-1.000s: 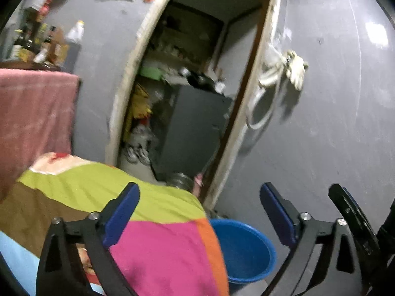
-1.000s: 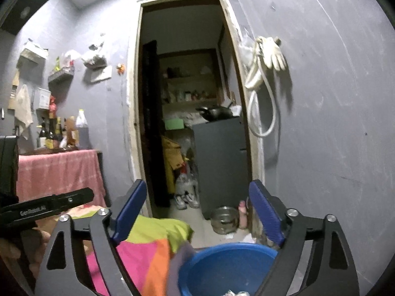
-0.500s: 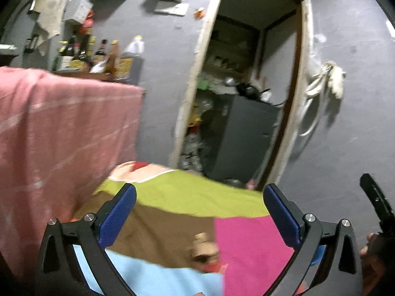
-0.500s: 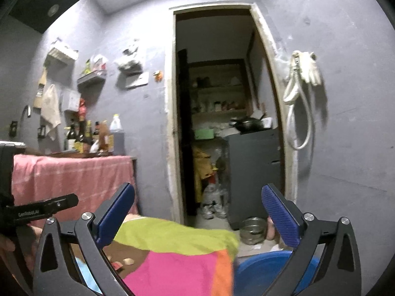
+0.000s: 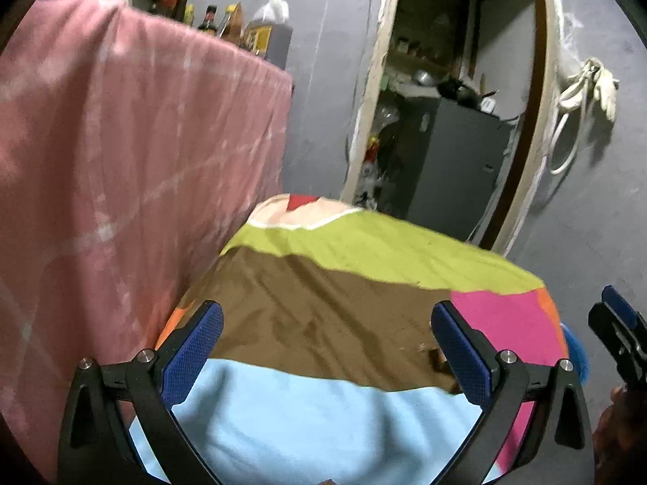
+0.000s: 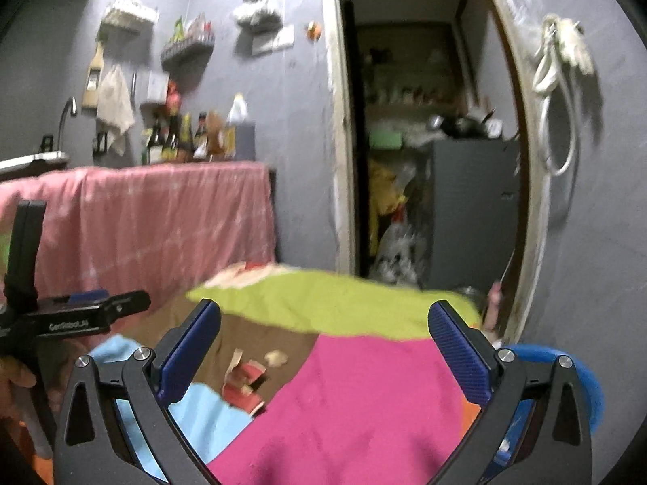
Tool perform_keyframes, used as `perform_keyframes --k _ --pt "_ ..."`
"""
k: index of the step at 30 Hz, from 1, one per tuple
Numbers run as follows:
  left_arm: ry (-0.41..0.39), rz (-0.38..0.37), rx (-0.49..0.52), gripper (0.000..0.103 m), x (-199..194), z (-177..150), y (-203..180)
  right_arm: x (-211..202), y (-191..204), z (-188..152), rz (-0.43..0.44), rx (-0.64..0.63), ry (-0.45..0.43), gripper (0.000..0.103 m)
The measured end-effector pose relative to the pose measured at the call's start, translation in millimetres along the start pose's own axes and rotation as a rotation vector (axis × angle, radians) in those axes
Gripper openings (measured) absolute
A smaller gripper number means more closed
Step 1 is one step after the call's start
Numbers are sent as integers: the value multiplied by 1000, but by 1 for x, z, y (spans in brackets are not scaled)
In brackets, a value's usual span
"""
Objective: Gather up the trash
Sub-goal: 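Move both open tools back over the blanket, then grasp a tan paper scrap on the pink patch with the right tool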
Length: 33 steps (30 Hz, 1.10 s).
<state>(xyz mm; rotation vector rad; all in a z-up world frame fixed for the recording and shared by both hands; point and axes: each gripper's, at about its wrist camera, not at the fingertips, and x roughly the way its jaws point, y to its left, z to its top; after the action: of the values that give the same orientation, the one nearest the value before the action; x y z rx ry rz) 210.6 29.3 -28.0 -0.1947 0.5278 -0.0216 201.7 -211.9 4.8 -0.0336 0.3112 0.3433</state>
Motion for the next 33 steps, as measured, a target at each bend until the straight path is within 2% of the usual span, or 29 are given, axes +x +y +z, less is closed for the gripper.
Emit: perform_keyframes --k 11,16,18,19,21,27,33 --pt "102 48 -69 101 34 1 22 71 23 -25 143 -34 307 103" --pt "123 42 -94 101 40 2 26 96 36 -35 190 -70 411 92" --pt "124 31 -95 101 40 3 24 103 38 -38 204 -79 446 81" --pt "123 26 -94 101 40 4 23 105 37 -39 211 -78 454 77" --pt "122 15 -88 101 41 6 20 106 35 -41 212 -73 463 58" --pt "131 -33 -58 101 45 9 5 97 21 -40 222 -31 441 33" --pt "148 -92 -8 100 51 11 -15 84 4 -36 190 -13 387 27"
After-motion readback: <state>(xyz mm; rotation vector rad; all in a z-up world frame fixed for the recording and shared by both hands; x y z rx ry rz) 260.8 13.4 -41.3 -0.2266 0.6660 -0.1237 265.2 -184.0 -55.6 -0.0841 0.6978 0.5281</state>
